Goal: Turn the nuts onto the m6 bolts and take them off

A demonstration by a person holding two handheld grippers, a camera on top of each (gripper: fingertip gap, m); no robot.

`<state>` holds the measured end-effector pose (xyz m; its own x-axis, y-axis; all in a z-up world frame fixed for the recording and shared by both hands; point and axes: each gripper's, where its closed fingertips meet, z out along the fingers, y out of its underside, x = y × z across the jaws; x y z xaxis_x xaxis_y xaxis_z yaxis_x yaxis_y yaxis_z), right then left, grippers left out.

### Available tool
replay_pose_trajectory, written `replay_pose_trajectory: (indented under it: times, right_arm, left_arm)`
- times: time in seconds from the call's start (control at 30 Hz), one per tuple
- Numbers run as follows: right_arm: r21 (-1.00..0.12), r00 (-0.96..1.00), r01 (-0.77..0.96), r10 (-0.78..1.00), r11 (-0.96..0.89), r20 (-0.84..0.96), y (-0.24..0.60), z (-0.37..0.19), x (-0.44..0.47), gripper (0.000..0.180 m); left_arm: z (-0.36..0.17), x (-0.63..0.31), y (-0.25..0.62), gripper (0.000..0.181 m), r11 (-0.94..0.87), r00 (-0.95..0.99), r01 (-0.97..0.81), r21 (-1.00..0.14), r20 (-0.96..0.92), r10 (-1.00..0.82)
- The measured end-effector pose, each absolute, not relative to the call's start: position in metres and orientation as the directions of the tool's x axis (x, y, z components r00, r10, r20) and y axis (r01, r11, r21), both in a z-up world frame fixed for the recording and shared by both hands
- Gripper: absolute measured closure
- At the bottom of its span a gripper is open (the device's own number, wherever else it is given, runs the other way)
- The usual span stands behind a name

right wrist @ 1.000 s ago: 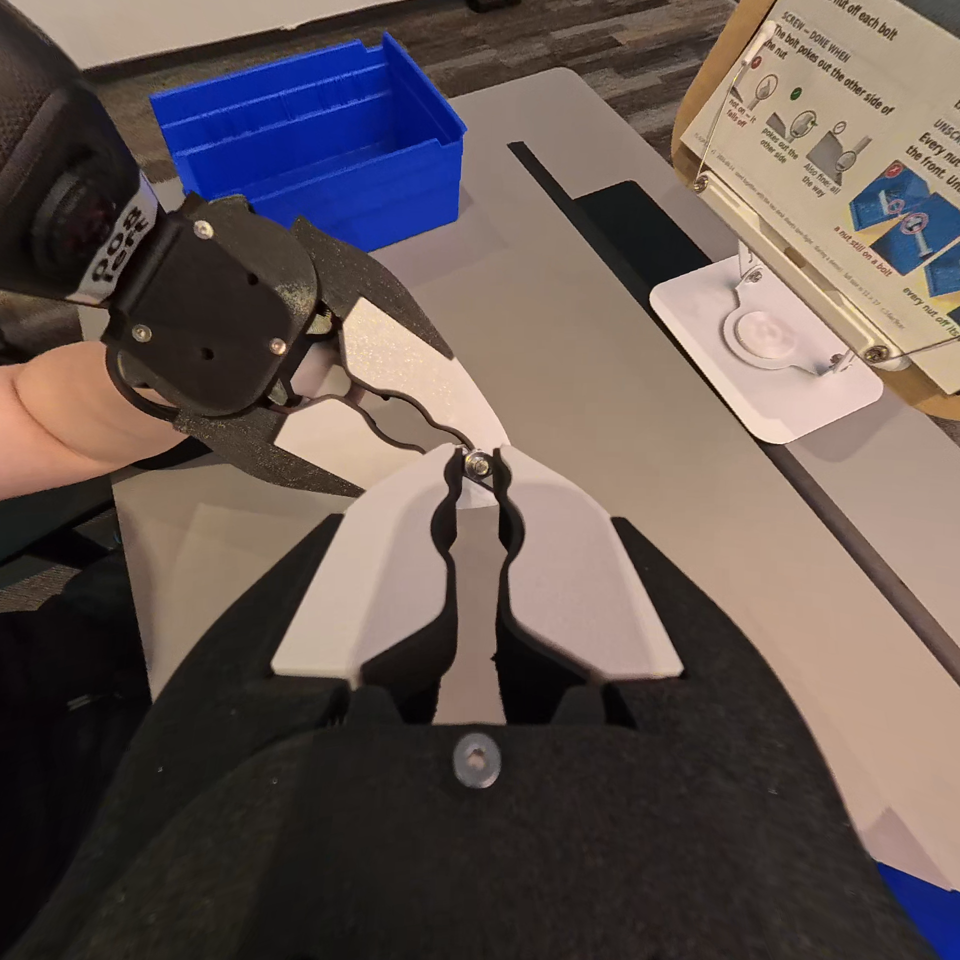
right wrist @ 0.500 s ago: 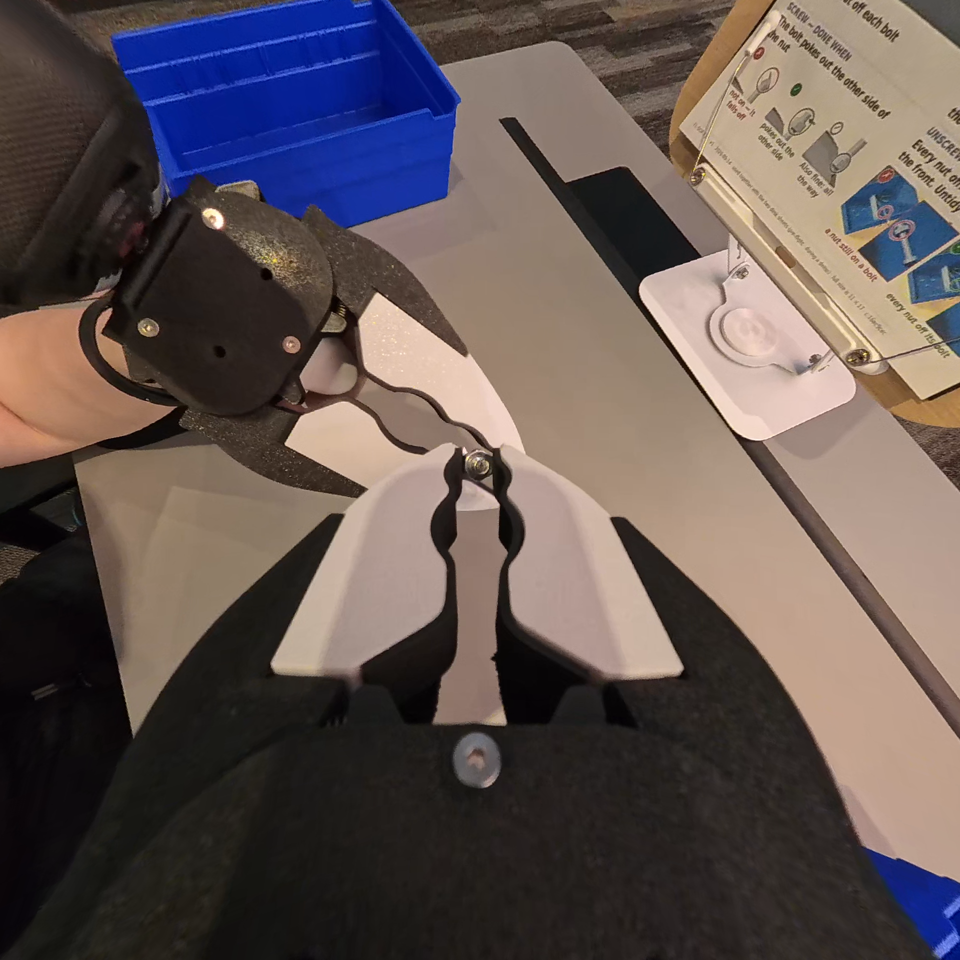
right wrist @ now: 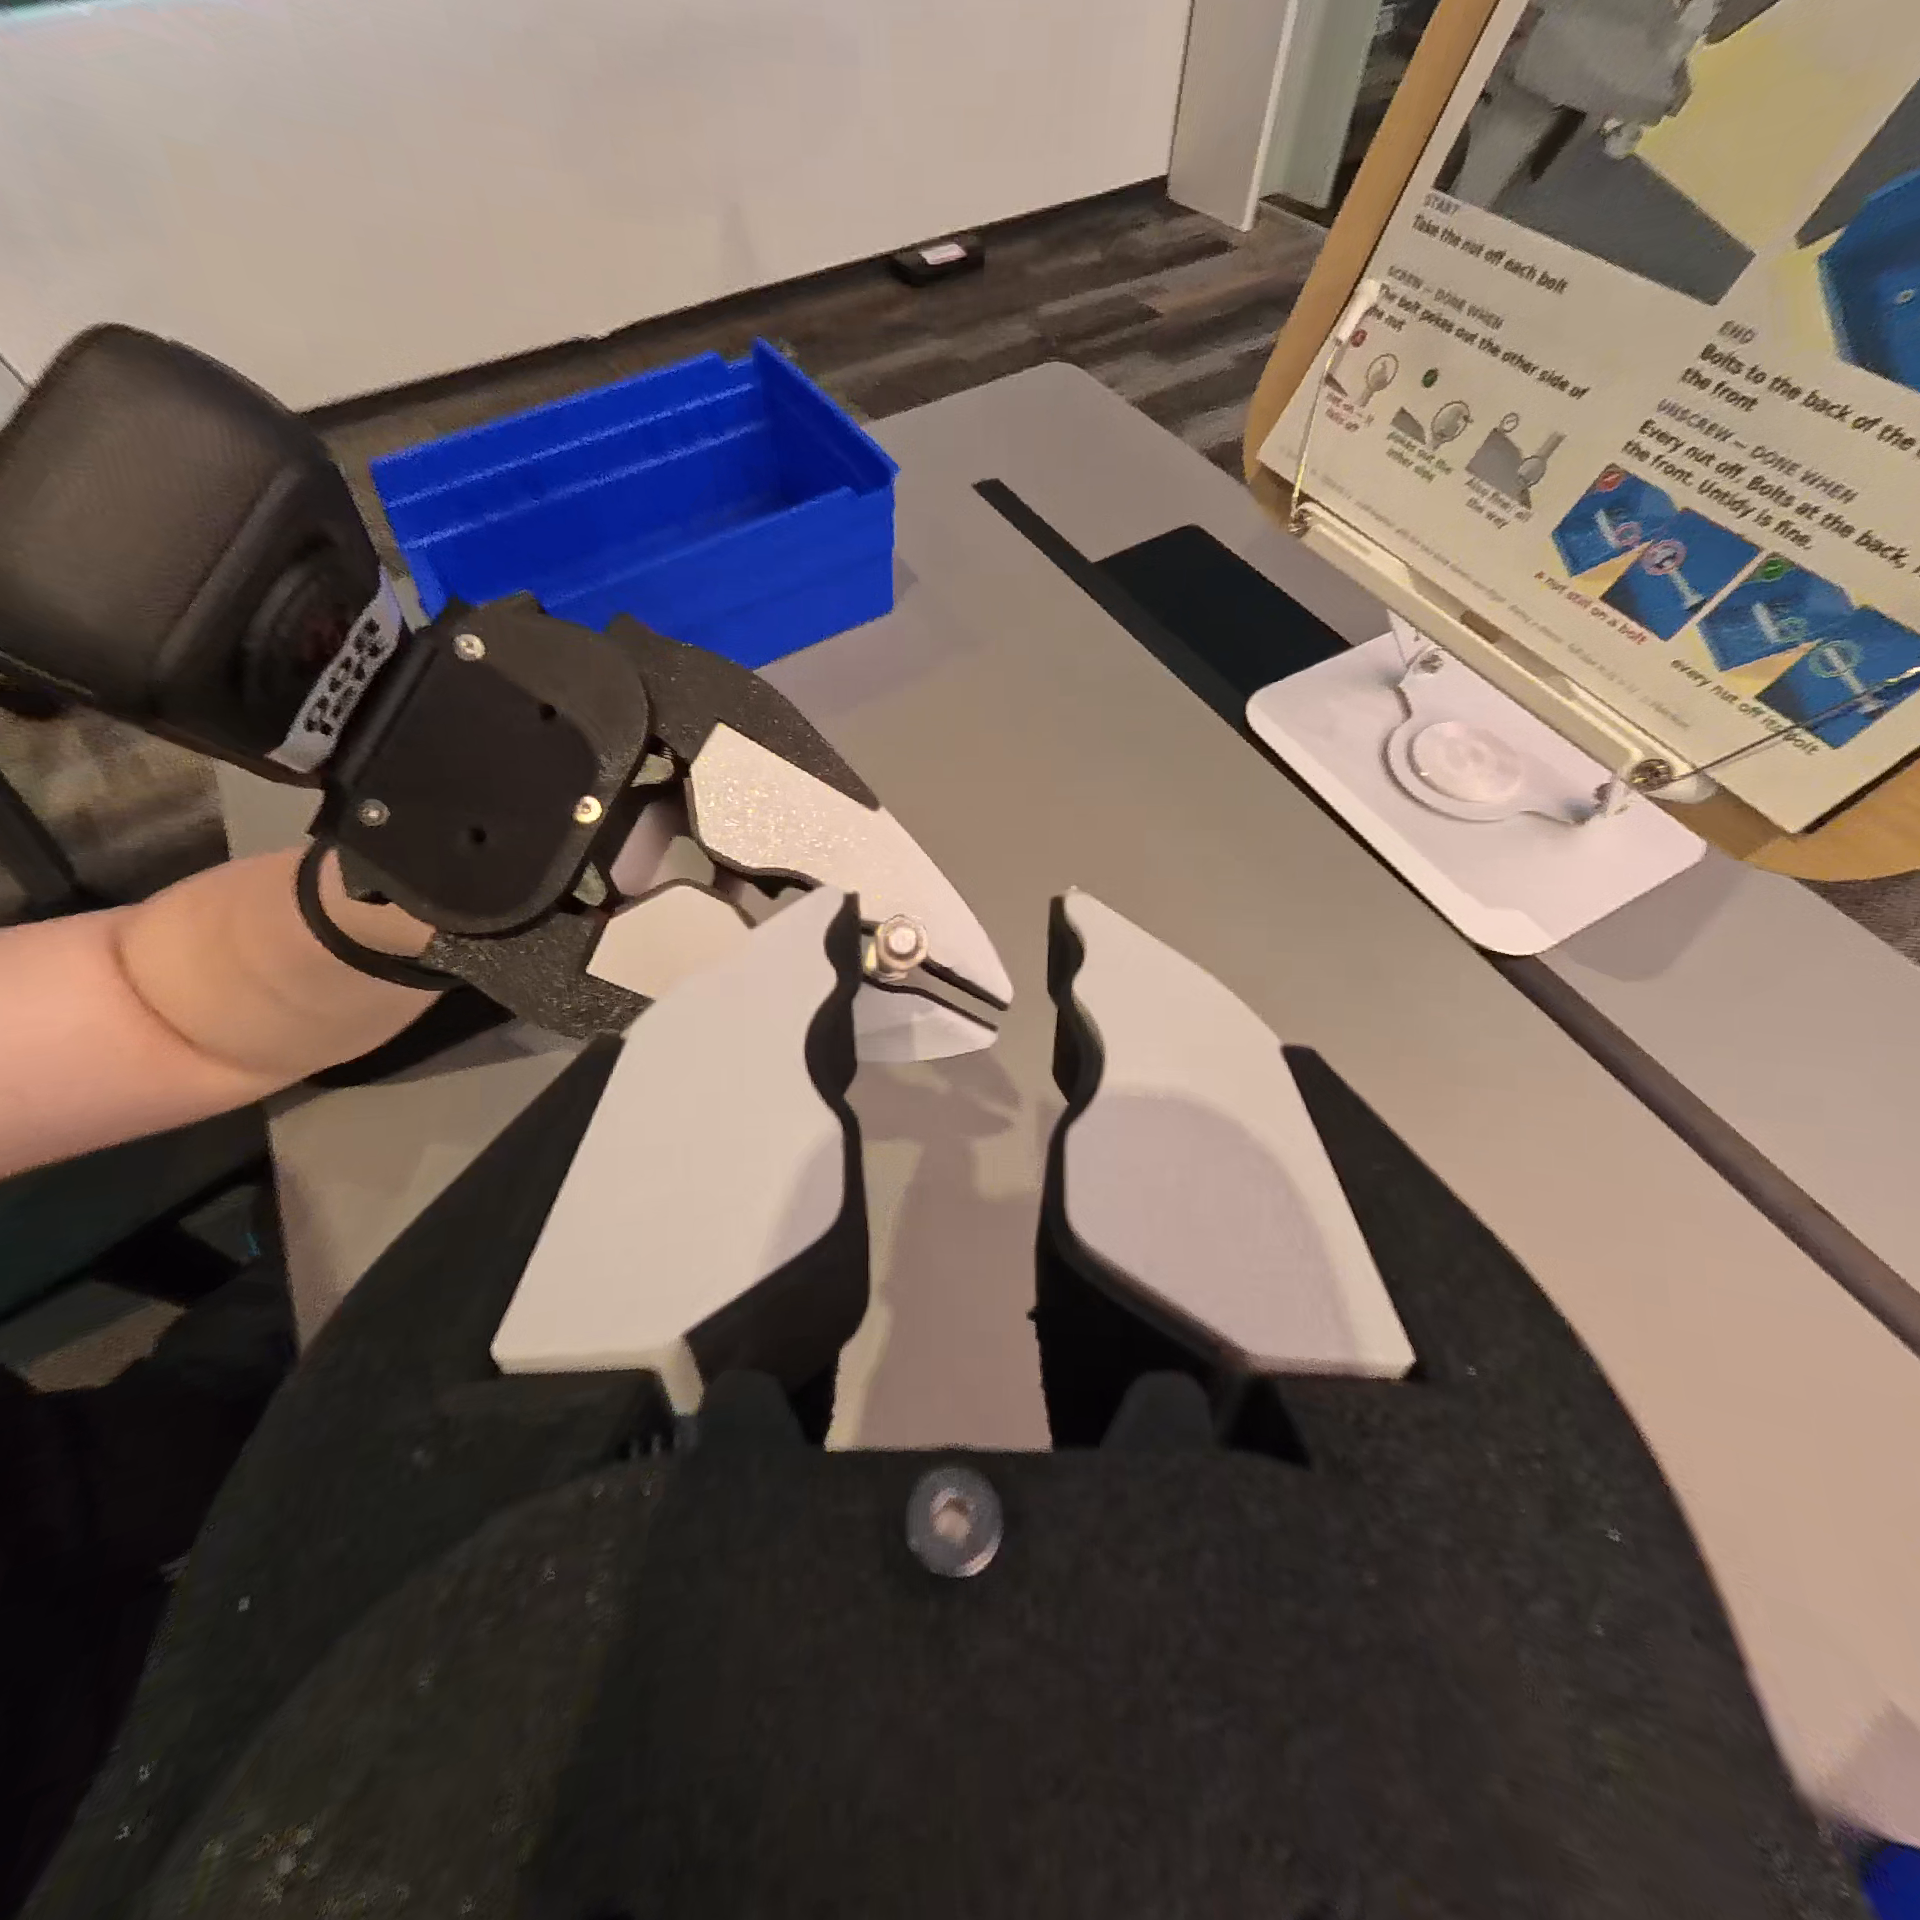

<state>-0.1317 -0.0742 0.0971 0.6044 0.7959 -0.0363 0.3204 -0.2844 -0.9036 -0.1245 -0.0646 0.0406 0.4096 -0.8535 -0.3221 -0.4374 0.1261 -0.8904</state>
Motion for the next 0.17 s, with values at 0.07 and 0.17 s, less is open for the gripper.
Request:
replay_pose_trajectory:
  times: [0.07,0.17]
  right_arm:
    - [-0.895,0.599,0.324,0.799,-0.306,-0.057,-0.075,0.093,-0.133,0.146]
    - [-0.869,0.612,0.367,0.789,-0.332,-0.043,-0.073,0.083,-0.131,0.147]
  left_arm:
    - [0.040,-0.125,-0.064,0.177,0.123,0.411,-0.439,-0.890,-0.321,-0.853]
    - [0.041,-0.125,-0.064,0.177,0.125,0.414,-0.438,-0.890,-0.323,-0.851]
